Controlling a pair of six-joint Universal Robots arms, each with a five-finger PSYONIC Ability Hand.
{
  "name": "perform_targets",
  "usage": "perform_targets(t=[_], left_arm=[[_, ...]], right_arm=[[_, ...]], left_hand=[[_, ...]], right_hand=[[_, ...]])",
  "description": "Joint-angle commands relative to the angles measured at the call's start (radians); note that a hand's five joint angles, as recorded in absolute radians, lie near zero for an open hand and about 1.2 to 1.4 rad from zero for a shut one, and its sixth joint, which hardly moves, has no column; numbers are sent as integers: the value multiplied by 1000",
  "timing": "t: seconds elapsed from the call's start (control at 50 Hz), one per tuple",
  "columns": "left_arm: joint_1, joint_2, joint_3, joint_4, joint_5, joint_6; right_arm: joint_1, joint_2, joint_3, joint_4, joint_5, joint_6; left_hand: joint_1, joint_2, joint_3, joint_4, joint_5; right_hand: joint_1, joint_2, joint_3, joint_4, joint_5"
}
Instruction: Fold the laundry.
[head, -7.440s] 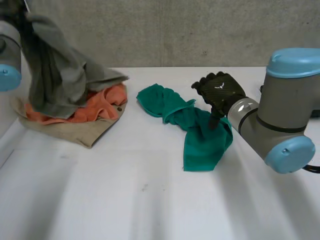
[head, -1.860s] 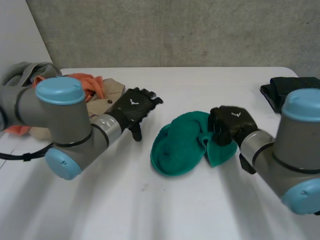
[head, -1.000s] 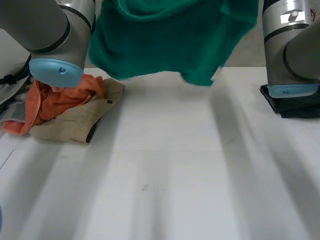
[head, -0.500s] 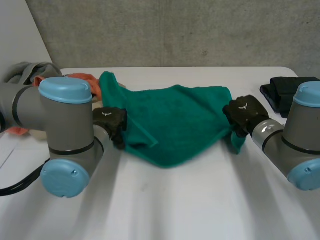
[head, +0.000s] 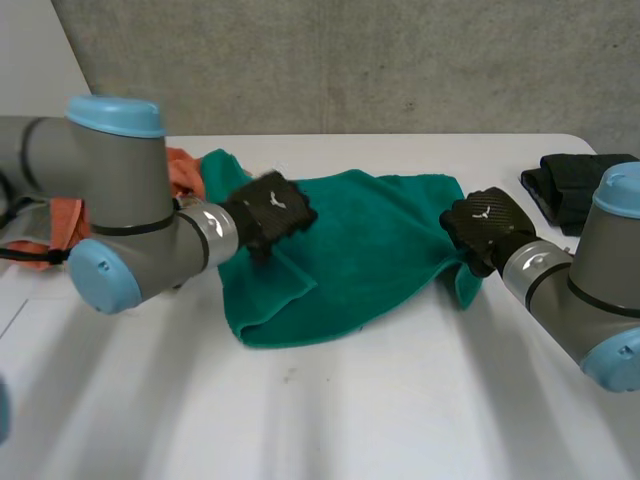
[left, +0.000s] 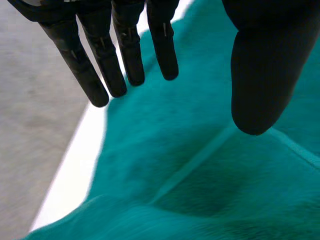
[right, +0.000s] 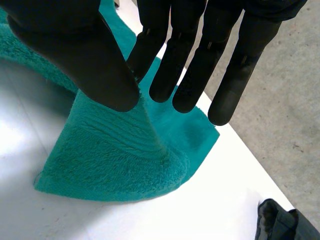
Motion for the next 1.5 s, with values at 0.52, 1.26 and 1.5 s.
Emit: perform_targets(t=[0.52, 1.26, 1.5], left_arm=[[-37, -302, 284, -171, -76, 93], [65, 552, -538, -289, -353, -78], [55, 405, -559, -10, -370, -160]], right_arm=[[-51, 21, 17, -17, -39, -6], [-279, -326, 18, 751, -164, -524], [-259, -170, 6, 695, -139, -635]], left_hand=[[4, 15, 17, 13, 14], [820, 831, 833, 829, 830], [820, 831, 833, 829, 830]], right_hand=[[264, 218, 206, 199, 207], [264, 218, 206, 199, 207], [264, 218, 206, 199, 207]])
